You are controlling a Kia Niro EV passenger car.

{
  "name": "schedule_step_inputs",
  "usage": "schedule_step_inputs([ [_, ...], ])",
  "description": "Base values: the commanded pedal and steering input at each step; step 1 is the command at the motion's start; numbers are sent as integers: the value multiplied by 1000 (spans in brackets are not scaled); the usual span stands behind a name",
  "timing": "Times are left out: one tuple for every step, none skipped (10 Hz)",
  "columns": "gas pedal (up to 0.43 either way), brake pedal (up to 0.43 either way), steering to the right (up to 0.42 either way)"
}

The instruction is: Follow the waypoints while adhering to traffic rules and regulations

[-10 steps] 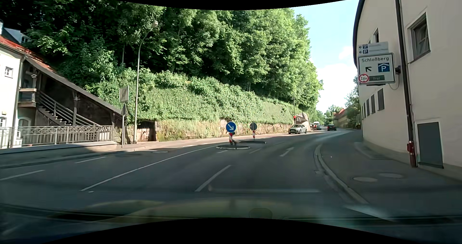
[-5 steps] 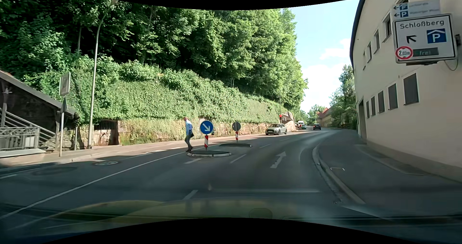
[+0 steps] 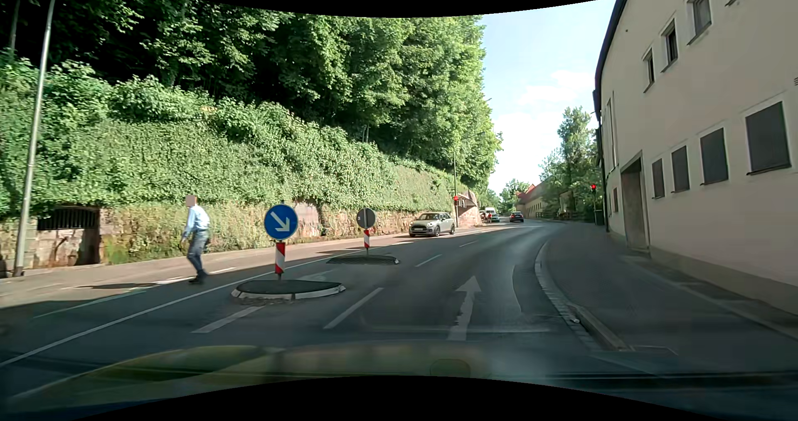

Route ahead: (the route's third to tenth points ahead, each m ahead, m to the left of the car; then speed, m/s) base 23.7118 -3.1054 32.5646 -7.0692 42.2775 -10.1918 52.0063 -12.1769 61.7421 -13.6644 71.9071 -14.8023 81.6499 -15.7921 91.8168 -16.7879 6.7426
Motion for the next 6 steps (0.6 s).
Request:
schedule_step_inputs([
  [268,6,110],
  [268,6,110],
  [240,6,106],
  [20,6,103],
  [0,6,103],
  [0,6,103],
])
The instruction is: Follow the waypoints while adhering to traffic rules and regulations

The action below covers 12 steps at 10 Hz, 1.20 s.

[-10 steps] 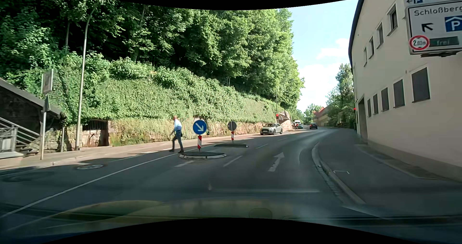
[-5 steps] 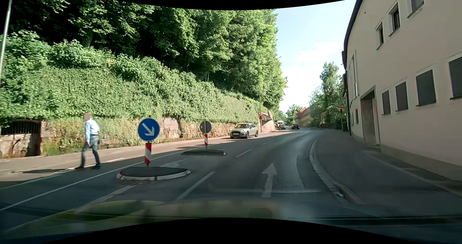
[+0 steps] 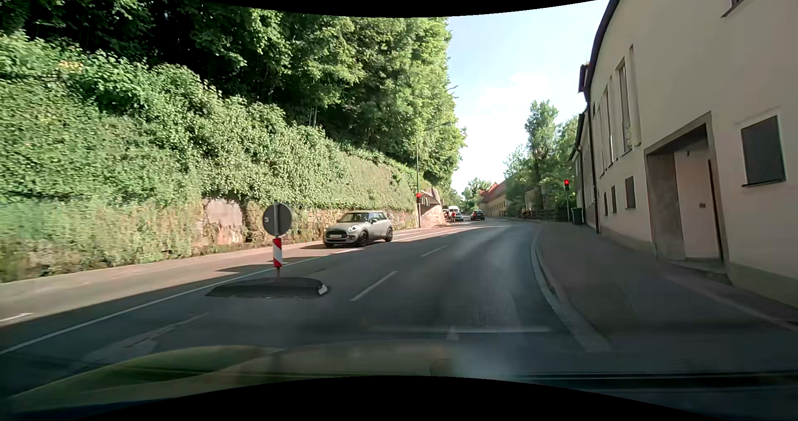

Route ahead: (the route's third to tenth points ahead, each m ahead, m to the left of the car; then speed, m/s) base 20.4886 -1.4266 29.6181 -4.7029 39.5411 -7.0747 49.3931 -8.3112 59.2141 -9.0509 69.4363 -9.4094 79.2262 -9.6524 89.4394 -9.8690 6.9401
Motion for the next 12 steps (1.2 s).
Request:
schedule_step_inputs([
  [0,6,104],
  [0,6,103],
  [0,6,102],
  [0,6,99],
  [0,6,97],
  [0,6,93],
  [0,6,90],
  [0,6,90],
  [0,6,89],
  [0,6,87],
  [0,6,80],
  [0,6,78],
])
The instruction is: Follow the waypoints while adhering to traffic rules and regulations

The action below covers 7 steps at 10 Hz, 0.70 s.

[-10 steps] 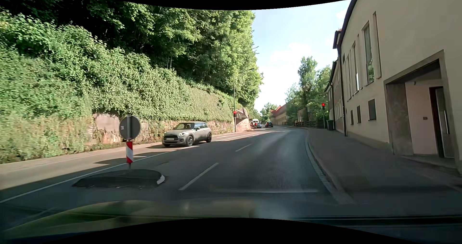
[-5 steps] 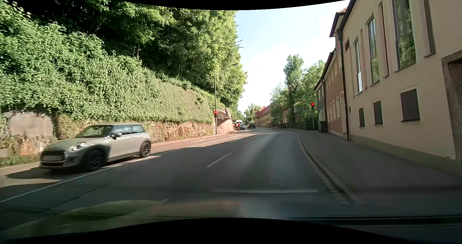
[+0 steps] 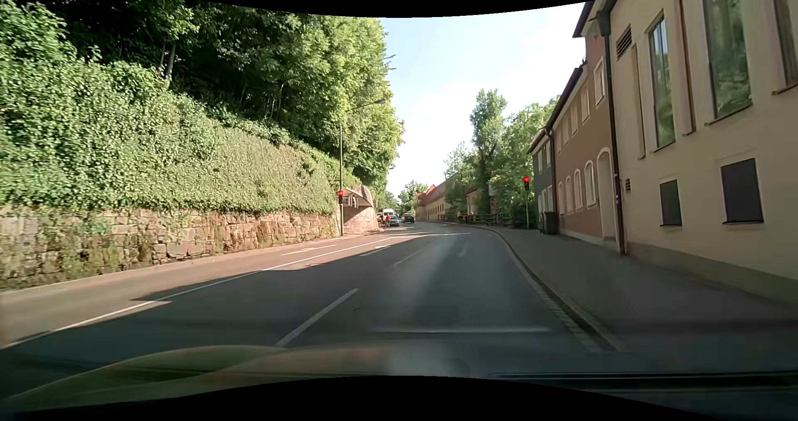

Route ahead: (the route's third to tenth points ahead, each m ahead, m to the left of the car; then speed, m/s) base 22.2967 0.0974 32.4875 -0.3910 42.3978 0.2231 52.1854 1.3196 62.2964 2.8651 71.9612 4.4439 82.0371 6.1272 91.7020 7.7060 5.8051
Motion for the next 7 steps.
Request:
schedule_step_inputs([
  [0,18,76],
  [0,24,72],
  [0,18,69],
  [0,18,65],
  [0,24,59],
  [0,24,56],
  [0,30,56],
])
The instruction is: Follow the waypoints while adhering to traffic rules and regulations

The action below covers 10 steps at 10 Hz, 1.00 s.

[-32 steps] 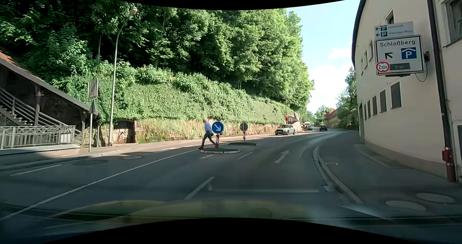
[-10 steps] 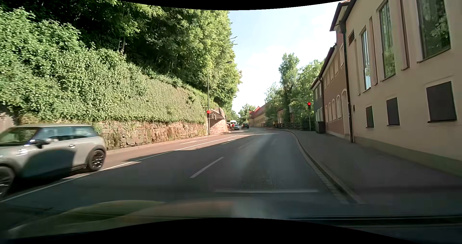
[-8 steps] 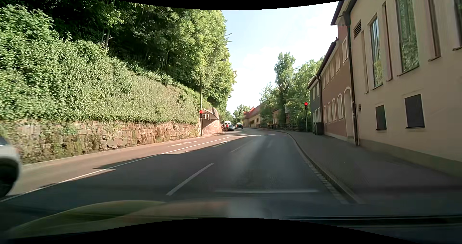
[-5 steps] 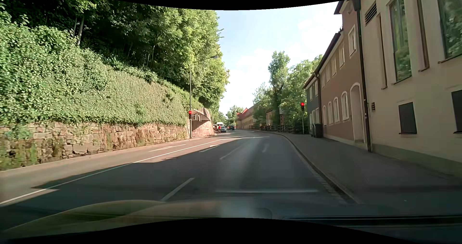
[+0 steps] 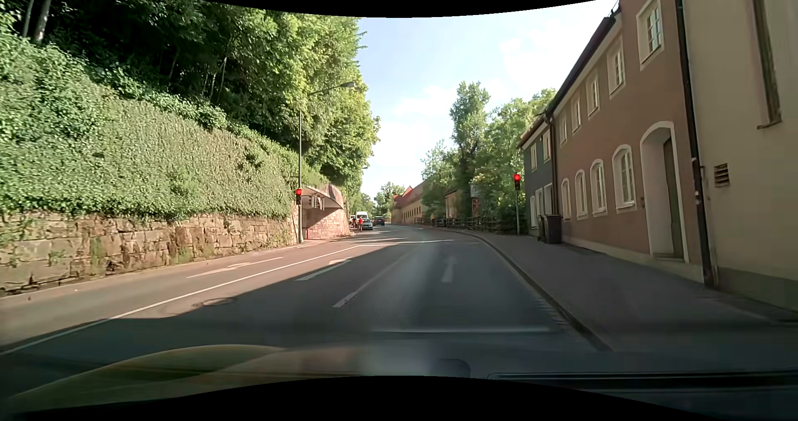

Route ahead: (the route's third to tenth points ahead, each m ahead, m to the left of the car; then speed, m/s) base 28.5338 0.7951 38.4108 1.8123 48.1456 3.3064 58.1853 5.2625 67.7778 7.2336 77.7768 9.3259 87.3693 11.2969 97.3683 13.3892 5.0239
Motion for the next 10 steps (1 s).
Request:
schedule_step_inputs([
  [0,30,56],
  [0,49,55],
  [0,79,59],
  [0,79,60],
  [0,79,59],
  [0,79,59],
  [0,79,56],
  [0,79,49],
  [0,73,42],
  [0,73,38],
])
